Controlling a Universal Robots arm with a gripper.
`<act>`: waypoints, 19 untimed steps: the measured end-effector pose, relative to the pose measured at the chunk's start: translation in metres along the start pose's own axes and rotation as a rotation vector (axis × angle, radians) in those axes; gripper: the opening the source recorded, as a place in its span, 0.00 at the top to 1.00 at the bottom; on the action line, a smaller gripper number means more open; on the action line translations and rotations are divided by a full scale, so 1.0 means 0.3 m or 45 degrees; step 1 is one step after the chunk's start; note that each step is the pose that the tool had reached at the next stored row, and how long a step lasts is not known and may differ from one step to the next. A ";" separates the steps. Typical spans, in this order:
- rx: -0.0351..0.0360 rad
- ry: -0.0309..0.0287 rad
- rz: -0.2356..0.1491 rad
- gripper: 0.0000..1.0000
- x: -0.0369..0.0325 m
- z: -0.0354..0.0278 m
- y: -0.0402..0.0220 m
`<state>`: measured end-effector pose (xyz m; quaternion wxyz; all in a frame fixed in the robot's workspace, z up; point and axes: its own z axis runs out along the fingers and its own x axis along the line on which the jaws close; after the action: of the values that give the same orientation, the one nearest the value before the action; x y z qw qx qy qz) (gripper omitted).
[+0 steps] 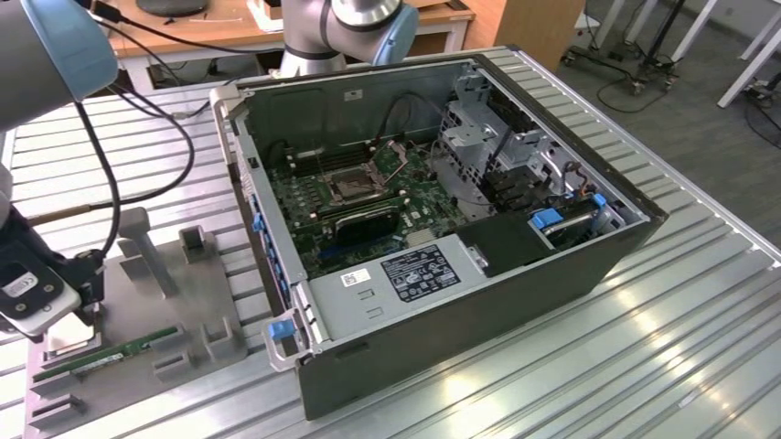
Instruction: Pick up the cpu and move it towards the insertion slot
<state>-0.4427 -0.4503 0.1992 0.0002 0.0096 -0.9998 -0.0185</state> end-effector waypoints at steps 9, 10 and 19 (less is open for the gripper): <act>0.0000 0.0001 0.000 0.47 0.000 0.003 0.000; 0.0000 0.0000 0.000 0.47 0.000 0.003 0.000; 0.0000 0.0000 0.000 0.28 0.000 0.003 0.000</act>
<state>-0.4427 -0.4503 0.1982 0.0002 0.0096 -0.9998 -0.0185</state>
